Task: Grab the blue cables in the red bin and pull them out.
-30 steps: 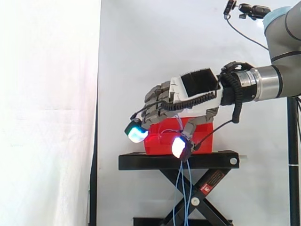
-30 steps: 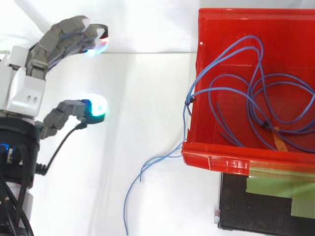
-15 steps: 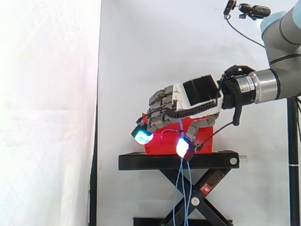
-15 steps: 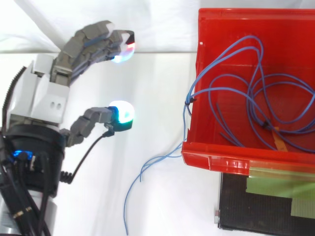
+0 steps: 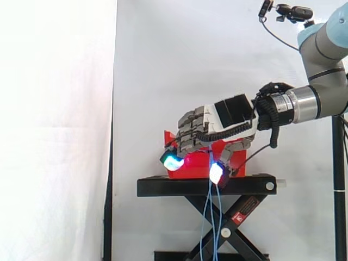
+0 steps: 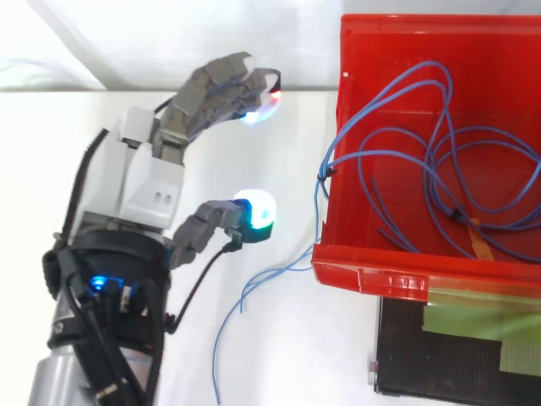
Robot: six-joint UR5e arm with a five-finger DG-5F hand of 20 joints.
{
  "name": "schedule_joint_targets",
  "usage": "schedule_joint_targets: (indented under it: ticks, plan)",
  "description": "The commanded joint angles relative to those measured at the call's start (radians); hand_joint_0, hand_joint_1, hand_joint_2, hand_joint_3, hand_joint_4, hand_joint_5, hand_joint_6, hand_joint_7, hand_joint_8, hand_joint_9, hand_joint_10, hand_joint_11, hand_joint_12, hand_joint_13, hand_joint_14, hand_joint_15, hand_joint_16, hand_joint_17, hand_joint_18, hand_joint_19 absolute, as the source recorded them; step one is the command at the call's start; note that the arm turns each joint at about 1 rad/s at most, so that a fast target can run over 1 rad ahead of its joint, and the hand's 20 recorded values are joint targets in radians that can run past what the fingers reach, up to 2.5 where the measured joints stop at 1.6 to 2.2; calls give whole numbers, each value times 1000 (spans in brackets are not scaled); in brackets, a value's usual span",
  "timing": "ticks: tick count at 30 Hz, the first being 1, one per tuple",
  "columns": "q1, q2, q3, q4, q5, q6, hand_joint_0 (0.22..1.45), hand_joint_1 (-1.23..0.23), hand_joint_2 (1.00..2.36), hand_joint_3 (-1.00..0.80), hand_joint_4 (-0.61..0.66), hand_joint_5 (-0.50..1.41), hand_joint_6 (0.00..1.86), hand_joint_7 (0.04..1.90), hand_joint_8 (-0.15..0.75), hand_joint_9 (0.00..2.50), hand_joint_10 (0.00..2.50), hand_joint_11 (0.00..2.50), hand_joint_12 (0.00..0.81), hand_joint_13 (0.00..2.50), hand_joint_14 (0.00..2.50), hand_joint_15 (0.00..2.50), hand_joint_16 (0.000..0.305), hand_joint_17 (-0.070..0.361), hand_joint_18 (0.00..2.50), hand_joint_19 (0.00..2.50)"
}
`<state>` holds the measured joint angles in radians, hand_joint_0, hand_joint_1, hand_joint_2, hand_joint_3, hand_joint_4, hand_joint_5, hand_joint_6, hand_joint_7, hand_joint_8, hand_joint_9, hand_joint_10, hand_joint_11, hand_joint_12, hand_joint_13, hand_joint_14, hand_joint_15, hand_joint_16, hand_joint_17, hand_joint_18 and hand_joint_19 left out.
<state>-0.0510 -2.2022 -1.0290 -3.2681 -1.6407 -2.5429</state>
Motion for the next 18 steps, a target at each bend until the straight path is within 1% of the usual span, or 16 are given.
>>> schedule_joint_targets:
  ticks: [1, 2, 4, 5, 6, 8, 11, 14, 16, 18]
  plan:
    - [-15, -1, -5, -12, -11, -7, 809, -891, 1000, -1000, 318, 728, 12, 513, 283, 613, 16, 448, 356, 522, 16, 399, 46, 104, 376, 515]
    - [-18, 1, -8, -13, -11, -9, 810, -890, 1000, -1000, 313, 728, 12, 507, 285, 614, 17, 446, 357, 519, 16, 402, 46, 104, 376, 514]
    - [-27, -1, -16, -10, -22, -18, 810, -890, 1000, -1000, 318, 728, 11, 509, 285, 614, 15, 446, 356, 520, 17, 406, 46, 104, 379, 515]
    - [-29, -1, -20, -8, -24, -18, 810, -889, 1000, -1000, 312, 727, 11, 513, 283, 614, 16, 448, 356, 520, 16, 404, 46, 104, 379, 515]
    - [-33, -1, -33, 1, -31, -21, 810, -890, 1000, -1000, 314, 727, 12, 513, 284, 614, 16, 448, 357, 520, 16, 402, 46, 104, 378, 523]
    - [-36, 1, -37, -4, -37, -29, 810, -889, 1000, -1000, 318, 728, 12, 510, 284, 613, 16, 445, 357, 520, 16, 399, 46, 104, 378, 515]
    - [-36, 1, -37, -19, -41, -36, 811, -889, 1000, -1000, 318, 729, 11, 514, 284, 613, 15, 448, 356, 521, 17, 407, 46, 104, 378, 515]
    - [-32, 1, -37, -41, -42, -52, 811, -889, 1000, -1000, 314, 731, 12, 518, 285, 614, 16, 443, 357, 522, 17, 407, 46, 104, 380, 523]
    - [-32, 1, -37, -44, -42, -53, 811, -889, 1000, -1000, 318, 737, 12, 526, 283, 613, 17, 444, 357, 522, 17, 408, 46, 104, 381, 515]
    - [-30, 1, -37, -44, -51, -58, 812, -889, 1000, -1000, 320, 749, 11, 546, 283, 613, 16, 449, 359, 523, 18, 406, 46, 104, 382, 515]
